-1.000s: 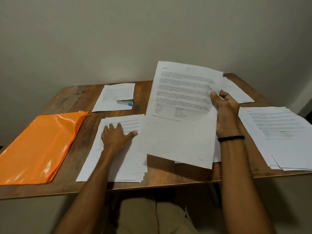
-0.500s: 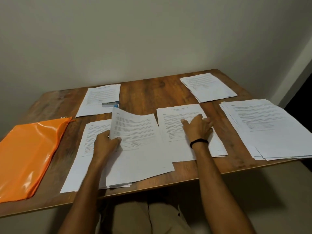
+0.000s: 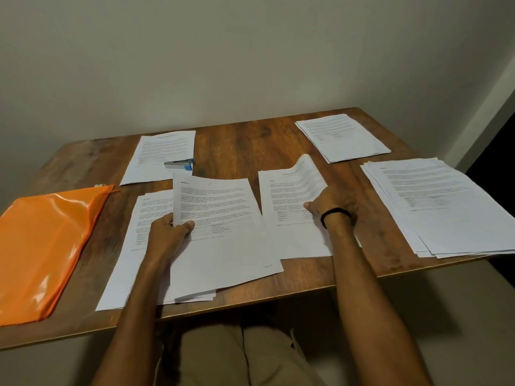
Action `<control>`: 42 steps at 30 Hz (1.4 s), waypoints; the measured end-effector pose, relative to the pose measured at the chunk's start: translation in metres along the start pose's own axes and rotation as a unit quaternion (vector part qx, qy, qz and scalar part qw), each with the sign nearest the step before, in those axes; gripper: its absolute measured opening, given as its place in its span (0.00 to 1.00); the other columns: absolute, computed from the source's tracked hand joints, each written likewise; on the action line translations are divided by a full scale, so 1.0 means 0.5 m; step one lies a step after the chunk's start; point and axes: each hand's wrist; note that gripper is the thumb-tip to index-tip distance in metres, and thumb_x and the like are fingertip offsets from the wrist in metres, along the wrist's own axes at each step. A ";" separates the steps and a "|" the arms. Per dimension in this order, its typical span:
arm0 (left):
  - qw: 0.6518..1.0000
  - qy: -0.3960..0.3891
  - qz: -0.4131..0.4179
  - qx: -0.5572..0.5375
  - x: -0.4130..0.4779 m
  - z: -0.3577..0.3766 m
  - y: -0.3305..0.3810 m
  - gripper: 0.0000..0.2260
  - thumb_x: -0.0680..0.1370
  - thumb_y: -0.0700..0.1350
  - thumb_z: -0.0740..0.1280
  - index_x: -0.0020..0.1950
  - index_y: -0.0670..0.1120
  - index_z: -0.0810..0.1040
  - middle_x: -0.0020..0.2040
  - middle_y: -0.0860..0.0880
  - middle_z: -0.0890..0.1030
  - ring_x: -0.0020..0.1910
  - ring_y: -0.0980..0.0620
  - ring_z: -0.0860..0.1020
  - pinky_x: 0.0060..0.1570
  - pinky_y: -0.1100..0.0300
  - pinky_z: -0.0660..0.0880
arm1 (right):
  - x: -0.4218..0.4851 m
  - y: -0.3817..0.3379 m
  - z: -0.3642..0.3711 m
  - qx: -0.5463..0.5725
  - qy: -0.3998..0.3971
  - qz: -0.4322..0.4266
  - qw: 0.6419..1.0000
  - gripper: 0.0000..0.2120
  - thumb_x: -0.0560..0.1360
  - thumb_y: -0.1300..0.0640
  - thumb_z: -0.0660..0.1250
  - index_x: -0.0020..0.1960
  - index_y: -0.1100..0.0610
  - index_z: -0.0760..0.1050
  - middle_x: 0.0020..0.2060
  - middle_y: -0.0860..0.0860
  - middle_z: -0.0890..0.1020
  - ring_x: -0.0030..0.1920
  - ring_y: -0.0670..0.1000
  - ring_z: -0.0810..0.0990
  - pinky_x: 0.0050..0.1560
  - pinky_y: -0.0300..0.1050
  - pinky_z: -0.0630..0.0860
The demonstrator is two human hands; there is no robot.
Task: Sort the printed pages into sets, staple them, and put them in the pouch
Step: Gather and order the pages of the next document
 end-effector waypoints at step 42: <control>0.997 -0.047 -0.023 -0.050 0.022 -0.011 -0.019 0.03 0.82 0.50 0.66 0.53 0.54 0.79 0.51 0.58 0.83 0.50 0.50 0.83 0.45 0.60 0.77 | -0.147 -0.080 0.123 0.241 -0.106 -0.196 0.945 0.04 0.77 0.59 0.71 0.48 0.52 0.77 0.45 0.45 0.82 0.46 0.49 0.83 0.46 0.48 0.81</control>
Point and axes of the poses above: each hand's wrist, its own x-axis towards the middle knuckle, its own z-axis out of the palm, y = z × x
